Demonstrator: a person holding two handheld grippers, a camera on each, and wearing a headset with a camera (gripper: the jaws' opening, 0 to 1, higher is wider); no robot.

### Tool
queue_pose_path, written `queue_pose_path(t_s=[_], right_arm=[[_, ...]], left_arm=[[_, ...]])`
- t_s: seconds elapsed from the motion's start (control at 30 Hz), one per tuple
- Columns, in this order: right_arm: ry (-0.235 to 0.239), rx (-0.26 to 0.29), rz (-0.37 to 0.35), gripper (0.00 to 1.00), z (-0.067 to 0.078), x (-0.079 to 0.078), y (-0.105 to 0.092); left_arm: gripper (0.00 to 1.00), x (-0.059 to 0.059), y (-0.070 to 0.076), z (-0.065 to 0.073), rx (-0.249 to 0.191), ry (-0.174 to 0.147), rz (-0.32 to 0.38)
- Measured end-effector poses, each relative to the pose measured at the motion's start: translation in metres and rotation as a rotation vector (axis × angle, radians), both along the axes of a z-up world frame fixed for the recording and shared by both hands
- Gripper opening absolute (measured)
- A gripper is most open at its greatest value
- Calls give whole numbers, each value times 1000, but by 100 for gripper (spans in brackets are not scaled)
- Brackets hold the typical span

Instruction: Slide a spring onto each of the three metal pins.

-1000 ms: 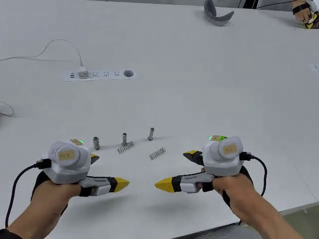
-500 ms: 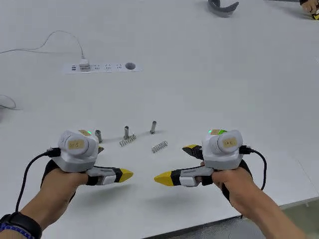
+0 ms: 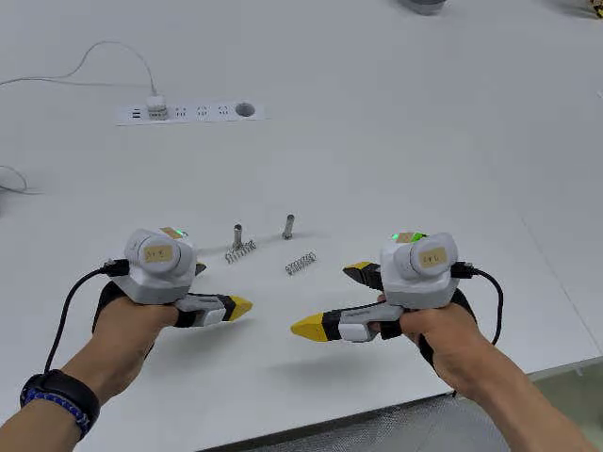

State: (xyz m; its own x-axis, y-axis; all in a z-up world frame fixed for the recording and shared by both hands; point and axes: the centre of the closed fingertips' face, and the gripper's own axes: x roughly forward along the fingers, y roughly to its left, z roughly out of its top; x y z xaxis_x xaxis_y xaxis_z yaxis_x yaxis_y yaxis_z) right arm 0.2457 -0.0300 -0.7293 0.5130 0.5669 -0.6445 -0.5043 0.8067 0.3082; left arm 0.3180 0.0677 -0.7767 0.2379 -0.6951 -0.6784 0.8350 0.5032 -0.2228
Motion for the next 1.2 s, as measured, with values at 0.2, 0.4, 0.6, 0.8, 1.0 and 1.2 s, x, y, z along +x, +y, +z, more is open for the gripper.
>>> queue_pose_path(t_s=[0.2, 0.4, 0.6, 0.8, 1.0, 1.2], right_arm=[[-1, 7, -11, 87, 1, 1, -2], [5, 12, -20, 86, 0, 0, -5], [12, 16, -32, 86, -2, -2, -8], [21, 24, -42, 86, -4, -4, -11], [27, 30, -43, 86, -6, -6, -10], [26, 39, -48, 86, -6, -3, -8]], left_arm=[[50, 11, -5, -4, 3, -16, 17], [42, 24, -10, -5, -22, -6, 84], [40, 27, -17, -7, -20, -11, 97], [36, 29, -22, -9, -26, -9, 108], [33, 33, -26, -12, -18, -13, 117], [25, 40, -25, -14, 15, -49, 108]])
